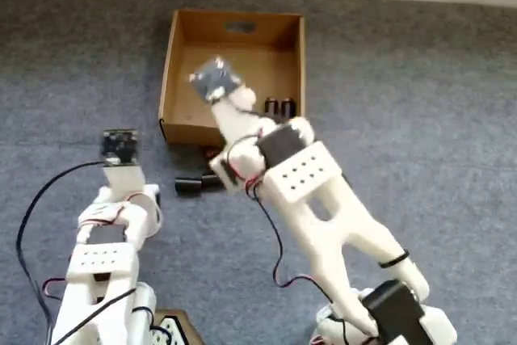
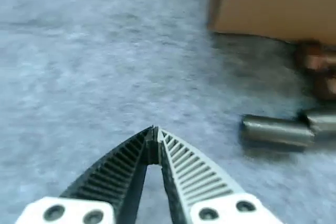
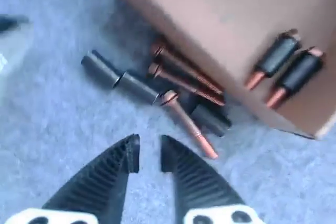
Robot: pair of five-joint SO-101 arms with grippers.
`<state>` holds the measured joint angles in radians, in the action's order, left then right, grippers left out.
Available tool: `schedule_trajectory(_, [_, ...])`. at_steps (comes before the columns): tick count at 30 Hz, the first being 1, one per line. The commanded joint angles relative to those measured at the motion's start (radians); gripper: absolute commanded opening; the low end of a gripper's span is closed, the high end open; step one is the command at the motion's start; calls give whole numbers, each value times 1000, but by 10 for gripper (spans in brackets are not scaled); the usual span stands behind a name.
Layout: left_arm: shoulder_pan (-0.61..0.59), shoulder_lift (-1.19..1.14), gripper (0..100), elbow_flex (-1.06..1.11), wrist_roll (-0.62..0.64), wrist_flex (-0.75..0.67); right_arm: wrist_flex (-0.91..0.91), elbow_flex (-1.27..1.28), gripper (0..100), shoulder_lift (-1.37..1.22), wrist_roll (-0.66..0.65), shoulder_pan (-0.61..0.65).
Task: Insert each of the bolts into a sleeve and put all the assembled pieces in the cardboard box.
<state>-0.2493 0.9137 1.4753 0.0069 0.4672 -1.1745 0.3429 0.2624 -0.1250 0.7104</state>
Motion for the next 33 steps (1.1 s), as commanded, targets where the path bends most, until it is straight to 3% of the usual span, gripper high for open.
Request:
schedule_trajectory(1, [-94, 15, 24, -59, 0, -12, 137, 153, 154, 39, -43, 47])
schedule_trajectory(10, [-104, 15, 24, -58, 0, -17, 386, 148, 159, -177, -222, 87])
schedule_trajectory(33, [-104, 15, 24, -54, 2, -17, 387, -61, 160, -515, -319, 117])
